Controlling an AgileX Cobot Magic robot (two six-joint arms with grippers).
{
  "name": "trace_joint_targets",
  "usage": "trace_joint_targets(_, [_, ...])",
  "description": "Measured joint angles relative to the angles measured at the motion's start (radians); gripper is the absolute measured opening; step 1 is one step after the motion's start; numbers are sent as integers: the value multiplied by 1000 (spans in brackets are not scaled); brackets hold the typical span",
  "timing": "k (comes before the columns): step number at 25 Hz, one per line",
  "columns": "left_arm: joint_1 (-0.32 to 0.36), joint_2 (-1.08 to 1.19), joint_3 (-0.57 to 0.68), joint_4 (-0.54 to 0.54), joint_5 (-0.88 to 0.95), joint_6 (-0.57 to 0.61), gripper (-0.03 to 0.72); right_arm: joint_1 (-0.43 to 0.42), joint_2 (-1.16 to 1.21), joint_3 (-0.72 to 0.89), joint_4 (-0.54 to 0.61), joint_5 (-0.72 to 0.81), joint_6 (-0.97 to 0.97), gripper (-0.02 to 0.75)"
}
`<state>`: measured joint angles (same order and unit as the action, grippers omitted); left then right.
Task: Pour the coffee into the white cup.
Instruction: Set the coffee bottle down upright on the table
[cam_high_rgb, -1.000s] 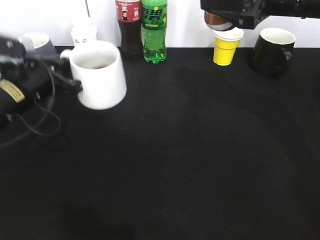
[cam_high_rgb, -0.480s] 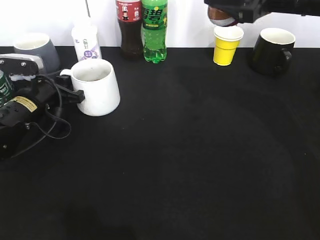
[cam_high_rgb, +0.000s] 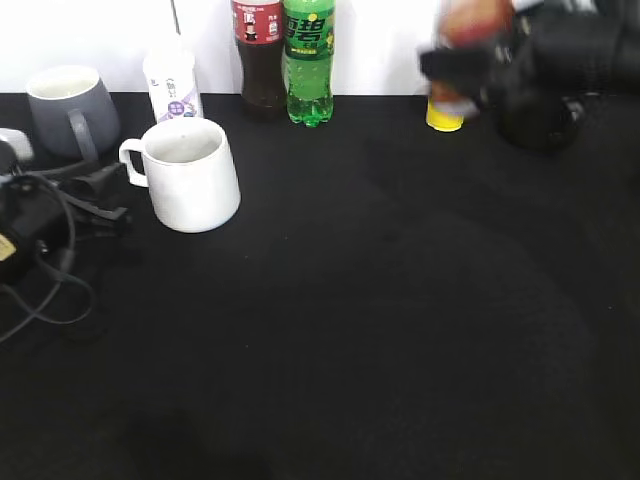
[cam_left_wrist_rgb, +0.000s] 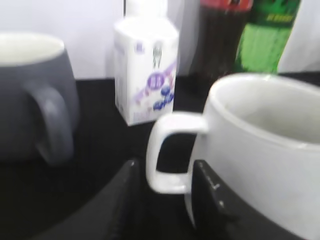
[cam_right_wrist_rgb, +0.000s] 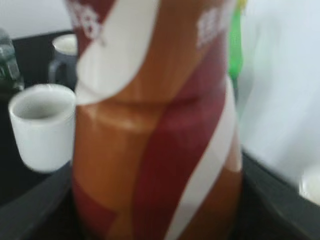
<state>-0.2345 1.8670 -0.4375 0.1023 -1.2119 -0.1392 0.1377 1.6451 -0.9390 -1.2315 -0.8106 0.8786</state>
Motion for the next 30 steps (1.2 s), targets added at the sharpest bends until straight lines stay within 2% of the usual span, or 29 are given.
trace_joint_targets(2, [0, -37, 21, 2, -1, 0, 276, -17, 0, 85, 123, 2, -114, 519])
trace_joint_targets(6, [0, -89, 47, 45, -1, 0, 276, -18, 21, 258, 578, 4, -521, 519])
trace_joint_targets(8, [0, -113, 49, 53, -2, 0, 276, -19, 112, 268, 711, -46, -622, 519])
trace_joint_targets(10, [0, -124, 49, 76, -1, 0, 276, -19, 223, 269, 791, -154, -693, 519])
trace_joint_targets(15, [0, -145, 51, 114, -1, 0, 276, -19, 334, 270, 837, -217, -771, 519])
trace_joint_targets(25, [0, -153, 51, 139, -1, 0, 276, -19, 336, 270, 871, -217, -773, 519])
trace_joint_targets(30, [0, -153, 51, 161, -1, 0, 276, -19, 336, 270, 930, -217, -774, 519])
